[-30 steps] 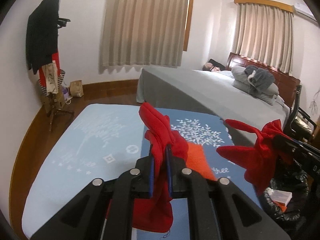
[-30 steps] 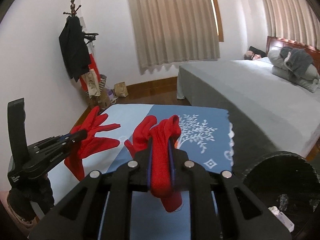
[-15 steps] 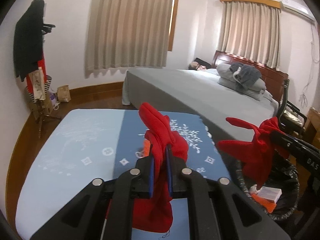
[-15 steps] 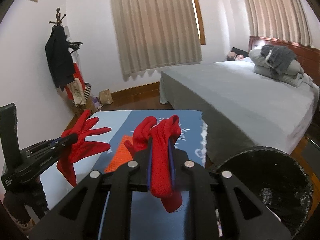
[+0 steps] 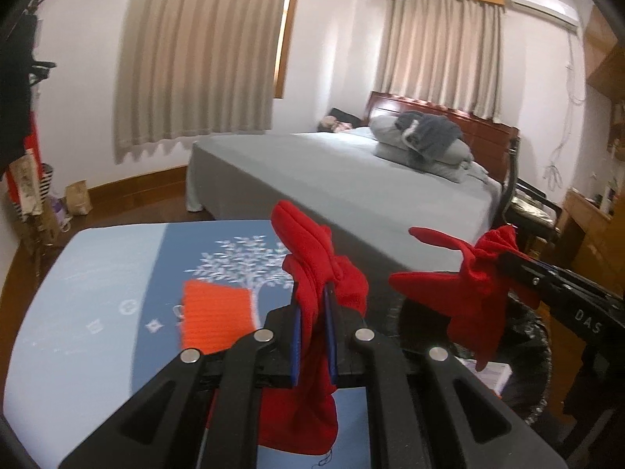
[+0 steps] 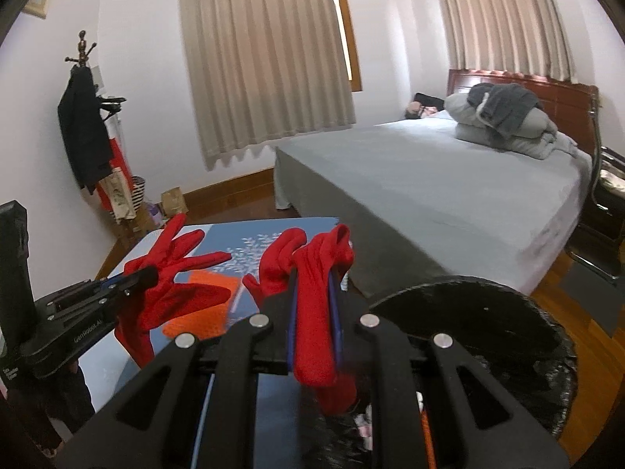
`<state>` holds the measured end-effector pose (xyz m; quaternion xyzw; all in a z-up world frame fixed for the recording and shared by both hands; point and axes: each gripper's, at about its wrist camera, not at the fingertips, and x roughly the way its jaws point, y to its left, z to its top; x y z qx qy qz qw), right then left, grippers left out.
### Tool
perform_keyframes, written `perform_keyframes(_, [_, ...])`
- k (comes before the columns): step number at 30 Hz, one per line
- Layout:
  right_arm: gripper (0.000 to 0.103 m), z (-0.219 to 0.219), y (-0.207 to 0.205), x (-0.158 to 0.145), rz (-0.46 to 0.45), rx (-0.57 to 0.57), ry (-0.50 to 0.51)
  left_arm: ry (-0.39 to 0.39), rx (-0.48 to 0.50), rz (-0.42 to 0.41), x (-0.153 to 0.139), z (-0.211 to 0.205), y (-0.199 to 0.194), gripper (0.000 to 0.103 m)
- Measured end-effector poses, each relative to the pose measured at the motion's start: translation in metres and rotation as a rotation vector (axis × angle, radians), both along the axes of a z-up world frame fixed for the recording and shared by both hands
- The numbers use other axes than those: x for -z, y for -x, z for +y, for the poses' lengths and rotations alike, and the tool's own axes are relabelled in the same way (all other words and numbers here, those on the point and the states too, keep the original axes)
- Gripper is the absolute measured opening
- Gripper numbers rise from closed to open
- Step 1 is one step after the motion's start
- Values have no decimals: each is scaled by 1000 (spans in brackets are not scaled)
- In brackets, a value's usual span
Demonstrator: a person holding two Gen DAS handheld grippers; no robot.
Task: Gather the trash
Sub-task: 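Carry both red gloves over the black bin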
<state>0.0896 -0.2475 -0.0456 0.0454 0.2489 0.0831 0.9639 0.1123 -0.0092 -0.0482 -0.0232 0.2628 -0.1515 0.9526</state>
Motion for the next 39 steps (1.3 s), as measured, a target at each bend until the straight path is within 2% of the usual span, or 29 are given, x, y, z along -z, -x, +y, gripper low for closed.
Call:
perform_keyframes(26, [13, -120, 25, 26, 19, 256, 19, 17, 295, -6, 3, -153, -20, 10])
perform_keyframes(35, [13, -146, 24, 39, 41, 309, 19, 13, 358, 0, 10, -188, -25, 10])
perform_keyframes(36, [16, -148, 24, 42, 49, 315, 20, 14, 364, 3, 11, -189, -27, 11])
perform_keyframes(39, [17, -154, 21, 48, 65, 333, 20, 21, 391, 29, 14, -194, -32, 17])
